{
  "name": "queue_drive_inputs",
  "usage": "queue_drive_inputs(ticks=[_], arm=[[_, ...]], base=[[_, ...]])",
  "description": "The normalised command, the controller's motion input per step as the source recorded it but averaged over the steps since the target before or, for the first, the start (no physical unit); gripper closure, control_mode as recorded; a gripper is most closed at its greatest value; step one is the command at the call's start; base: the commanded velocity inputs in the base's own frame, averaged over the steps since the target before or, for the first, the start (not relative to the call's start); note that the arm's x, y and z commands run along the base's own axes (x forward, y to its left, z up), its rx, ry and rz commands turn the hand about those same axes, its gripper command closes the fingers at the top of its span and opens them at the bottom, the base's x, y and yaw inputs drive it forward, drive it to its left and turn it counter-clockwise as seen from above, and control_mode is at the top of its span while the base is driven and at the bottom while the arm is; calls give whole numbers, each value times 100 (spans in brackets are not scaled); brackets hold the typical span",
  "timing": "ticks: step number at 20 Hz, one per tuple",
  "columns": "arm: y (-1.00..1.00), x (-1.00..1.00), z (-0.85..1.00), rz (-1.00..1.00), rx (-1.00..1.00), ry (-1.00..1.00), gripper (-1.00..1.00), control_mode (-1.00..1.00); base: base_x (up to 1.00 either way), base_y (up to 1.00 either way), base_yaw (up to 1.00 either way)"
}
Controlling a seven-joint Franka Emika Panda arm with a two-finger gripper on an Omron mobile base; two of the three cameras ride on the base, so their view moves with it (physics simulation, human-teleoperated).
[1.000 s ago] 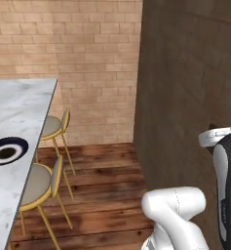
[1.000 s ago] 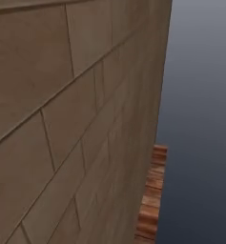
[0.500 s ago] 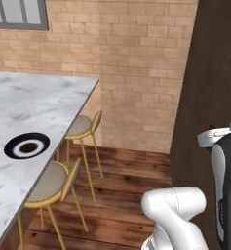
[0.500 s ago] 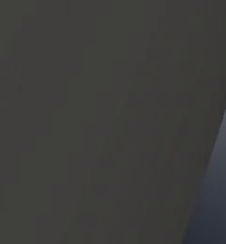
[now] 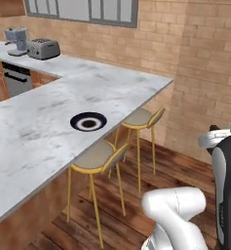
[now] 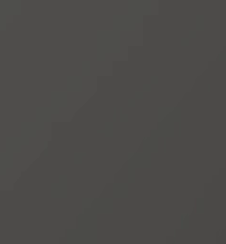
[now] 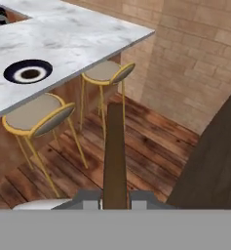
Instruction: Start the toaster. Once the lever pops up, take the bread to the plate on the dining counter.
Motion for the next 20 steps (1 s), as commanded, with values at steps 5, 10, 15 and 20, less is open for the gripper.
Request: queue_drive_inputs(ticks=[5,10,15,20], arm=[[0,0,0,0,0,0,100,100],[0,0,0,0,0,0,100,100],[0,0,0,0,0,0,100,100],[0,0,0,0,0,0,100,100]], base=[[6,-32,70],[29,-61,60],[43,-88,49],[30,-63,31]])
